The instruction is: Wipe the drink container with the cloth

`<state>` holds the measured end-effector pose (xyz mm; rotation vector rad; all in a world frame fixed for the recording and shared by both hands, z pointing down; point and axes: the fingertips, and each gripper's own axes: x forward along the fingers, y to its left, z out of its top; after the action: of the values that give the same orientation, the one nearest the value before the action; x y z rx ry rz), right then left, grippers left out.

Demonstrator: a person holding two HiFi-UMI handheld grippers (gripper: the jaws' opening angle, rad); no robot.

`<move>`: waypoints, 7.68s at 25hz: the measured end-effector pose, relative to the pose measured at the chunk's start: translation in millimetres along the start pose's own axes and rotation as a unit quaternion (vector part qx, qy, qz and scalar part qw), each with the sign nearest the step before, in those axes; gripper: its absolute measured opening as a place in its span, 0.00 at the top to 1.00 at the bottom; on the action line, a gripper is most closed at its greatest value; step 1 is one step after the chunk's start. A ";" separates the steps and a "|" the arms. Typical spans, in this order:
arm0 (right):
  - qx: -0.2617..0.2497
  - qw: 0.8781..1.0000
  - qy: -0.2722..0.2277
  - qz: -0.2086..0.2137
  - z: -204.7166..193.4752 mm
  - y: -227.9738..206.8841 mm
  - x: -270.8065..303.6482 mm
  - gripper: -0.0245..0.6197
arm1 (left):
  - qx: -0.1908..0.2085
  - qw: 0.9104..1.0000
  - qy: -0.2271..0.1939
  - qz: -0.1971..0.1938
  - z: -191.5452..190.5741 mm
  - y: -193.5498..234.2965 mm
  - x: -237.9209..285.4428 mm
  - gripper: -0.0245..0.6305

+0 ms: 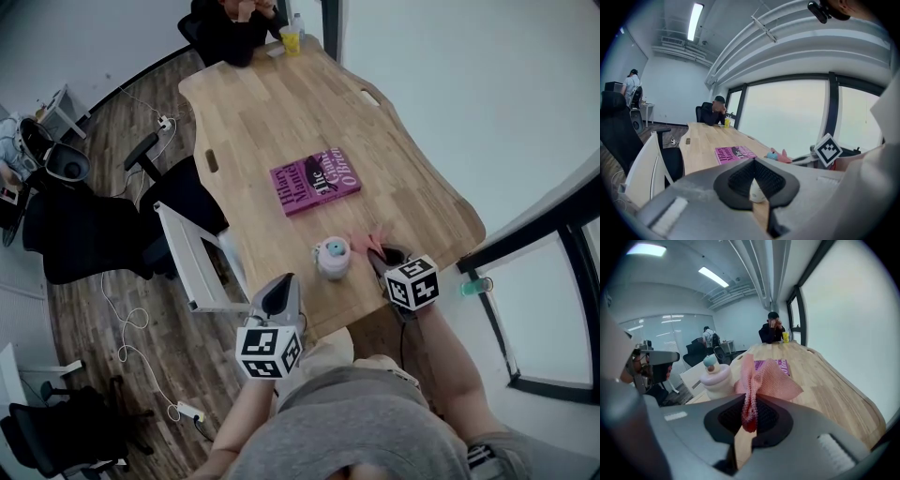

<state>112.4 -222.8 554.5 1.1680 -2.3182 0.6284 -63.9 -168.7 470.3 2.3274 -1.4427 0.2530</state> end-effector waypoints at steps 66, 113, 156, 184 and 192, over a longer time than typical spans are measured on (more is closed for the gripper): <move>-0.010 0.991 0.099 0.089 -70.5 39.3 38.0 0.92 | -0.002 1.000 0.026 0.001 -11.6 12.4 17.9 0.96; 0.029 0.997 -0.040 -0.060 -41.8 51.9 -44.5 0.92 | 0.003 1.000 0.004 -0.004 -45.1 -24.8 -60.3 0.96; -0.076 0.996 -0.052 0.007 -10.2 123.2 -12.8 0.92 | -0.006 1.000 0.000 0.026 -51.5 -4.1 -81.3 0.96; -0.030 0.999 0.024 0.028 -50.7 101.5 36.8 0.92 | -0.015 0.999 0.021 0.028 -57.0 3.7 -59.5 0.96; -0.022 0.998 0.044 0.029 -65.0 96.5 46.6 0.92 | -0.017 0.999 0.026 0.030 -58.7 6.7 -56.0 0.96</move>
<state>21.1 -161.8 615.0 1.0369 -2.2867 0.6333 -92.3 -101.1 505.5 2.2365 -1.4826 0.3002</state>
